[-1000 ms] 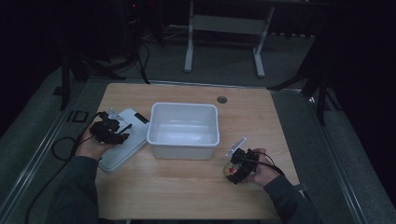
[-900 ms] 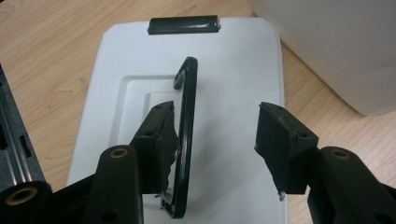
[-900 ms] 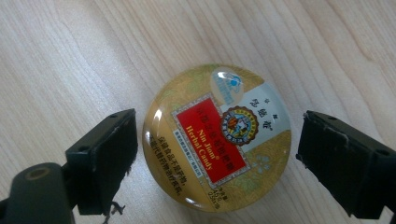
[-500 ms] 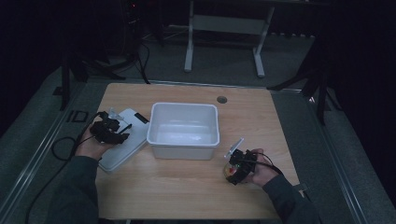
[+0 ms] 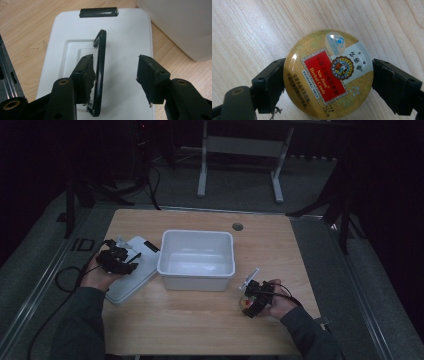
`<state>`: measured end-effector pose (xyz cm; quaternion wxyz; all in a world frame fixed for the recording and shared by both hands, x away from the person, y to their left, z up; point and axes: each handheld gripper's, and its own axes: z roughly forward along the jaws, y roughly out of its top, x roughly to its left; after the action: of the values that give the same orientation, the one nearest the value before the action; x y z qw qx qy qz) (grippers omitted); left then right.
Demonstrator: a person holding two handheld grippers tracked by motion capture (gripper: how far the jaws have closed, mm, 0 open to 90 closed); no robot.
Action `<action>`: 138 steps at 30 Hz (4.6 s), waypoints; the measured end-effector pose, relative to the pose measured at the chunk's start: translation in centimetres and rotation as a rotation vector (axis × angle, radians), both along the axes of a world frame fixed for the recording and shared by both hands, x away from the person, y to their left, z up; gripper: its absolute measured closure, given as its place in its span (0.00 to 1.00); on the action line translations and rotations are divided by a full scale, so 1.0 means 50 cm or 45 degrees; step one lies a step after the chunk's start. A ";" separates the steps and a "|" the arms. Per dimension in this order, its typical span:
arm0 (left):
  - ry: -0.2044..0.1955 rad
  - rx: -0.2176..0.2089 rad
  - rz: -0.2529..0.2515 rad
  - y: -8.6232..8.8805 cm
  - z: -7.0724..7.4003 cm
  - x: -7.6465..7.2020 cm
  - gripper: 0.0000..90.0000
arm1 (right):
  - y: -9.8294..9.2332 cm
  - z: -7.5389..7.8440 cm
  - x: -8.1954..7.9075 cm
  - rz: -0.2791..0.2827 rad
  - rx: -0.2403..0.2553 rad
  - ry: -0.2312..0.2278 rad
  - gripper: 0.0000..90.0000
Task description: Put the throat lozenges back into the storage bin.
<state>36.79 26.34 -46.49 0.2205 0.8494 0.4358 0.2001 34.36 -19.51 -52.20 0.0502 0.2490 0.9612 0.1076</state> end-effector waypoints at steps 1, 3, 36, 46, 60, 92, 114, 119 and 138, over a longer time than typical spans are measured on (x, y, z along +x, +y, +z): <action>0.000 0.001 -0.001 0.000 0.000 0.000 0.53 | 0.001 0.000 0.000 0.001 0.002 0.000 0.18; 0.000 0.001 0.000 0.000 0.000 0.000 0.53 | 0.001 0.000 0.000 0.009 -0.011 -0.002 0.19; 0.002 0.001 -0.016 -0.006 -0.001 -0.001 0.53 | -0.011 0.033 -0.006 0.050 -0.001 -0.031 0.22; 0.003 0.003 -0.025 -0.008 0.001 -0.001 0.53 | -0.015 0.043 -0.005 0.046 -0.001 -0.034 0.22; 0.002 0.004 -0.031 -0.009 0.002 -0.001 0.53 | -0.019 0.063 -0.001 0.052 0.012 -0.050 0.22; 0.001 -0.007 -0.042 -0.016 0.003 0.001 0.53 | -0.033 0.117 0.006 0.054 0.018 -0.095 0.22; 0.001 0.001 -0.045 -0.016 0.004 0.000 0.53 | -0.028 0.159 0.010 0.071 0.024 -0.147 0.22; 0.000 0.000 -0.044 -0.016 0.004 0.001 0.53 | -0.024 0.170 0.011 0.084 0.020 -0.156 0.22; 0.007 -0.002 -0.051 -0.016 0.004 0.001 0.53 | -0.007 0.212 0.016 0.120 0.010 -0.197 0.22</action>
<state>36.84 25.52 -46.30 0.2240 0.8583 0.4194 0.1928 35.16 -19.84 -41.61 0.1183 0.1947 0.9647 0.1324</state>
